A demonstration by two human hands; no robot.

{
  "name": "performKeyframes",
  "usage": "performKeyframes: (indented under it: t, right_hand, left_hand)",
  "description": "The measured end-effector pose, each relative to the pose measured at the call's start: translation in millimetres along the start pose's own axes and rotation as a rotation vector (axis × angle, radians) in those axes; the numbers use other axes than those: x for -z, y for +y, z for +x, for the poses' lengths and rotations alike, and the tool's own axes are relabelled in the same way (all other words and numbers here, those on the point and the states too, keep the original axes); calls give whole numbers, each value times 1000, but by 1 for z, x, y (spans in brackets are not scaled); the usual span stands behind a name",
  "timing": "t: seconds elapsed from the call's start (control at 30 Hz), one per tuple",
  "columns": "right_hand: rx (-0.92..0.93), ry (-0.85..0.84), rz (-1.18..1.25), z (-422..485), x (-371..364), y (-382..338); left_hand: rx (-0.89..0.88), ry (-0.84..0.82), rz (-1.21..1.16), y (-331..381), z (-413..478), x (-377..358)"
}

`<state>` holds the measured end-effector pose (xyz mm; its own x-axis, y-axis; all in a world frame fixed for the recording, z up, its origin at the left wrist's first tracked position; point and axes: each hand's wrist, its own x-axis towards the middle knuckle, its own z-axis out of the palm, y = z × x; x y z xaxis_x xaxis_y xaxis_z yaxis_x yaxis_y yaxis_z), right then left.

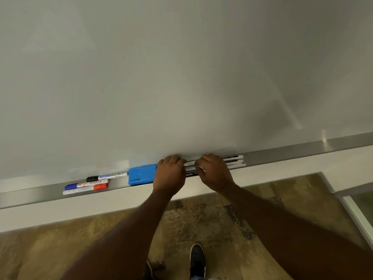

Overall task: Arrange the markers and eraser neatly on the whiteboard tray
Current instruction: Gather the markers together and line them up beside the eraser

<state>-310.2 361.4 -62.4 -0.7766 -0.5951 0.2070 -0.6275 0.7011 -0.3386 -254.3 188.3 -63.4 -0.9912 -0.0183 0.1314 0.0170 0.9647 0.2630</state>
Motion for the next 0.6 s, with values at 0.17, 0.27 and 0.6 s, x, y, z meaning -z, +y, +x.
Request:
performKeyframes:
  t: [0.17, 0.27, 0.6]
  right_hand:
    - [-21, -34, 89, 10, -17, -45]
    - [-32, -63, 147, 19, -26, -73]
    - [-192, -209, 130, 34, -52, -127]
  left_hand:
    - [212, 102, -72, -52, -32, 21]
    - [352, 87, -63, -83, -53, 31]
    - [478, -43, -63, -112, -77, 31]
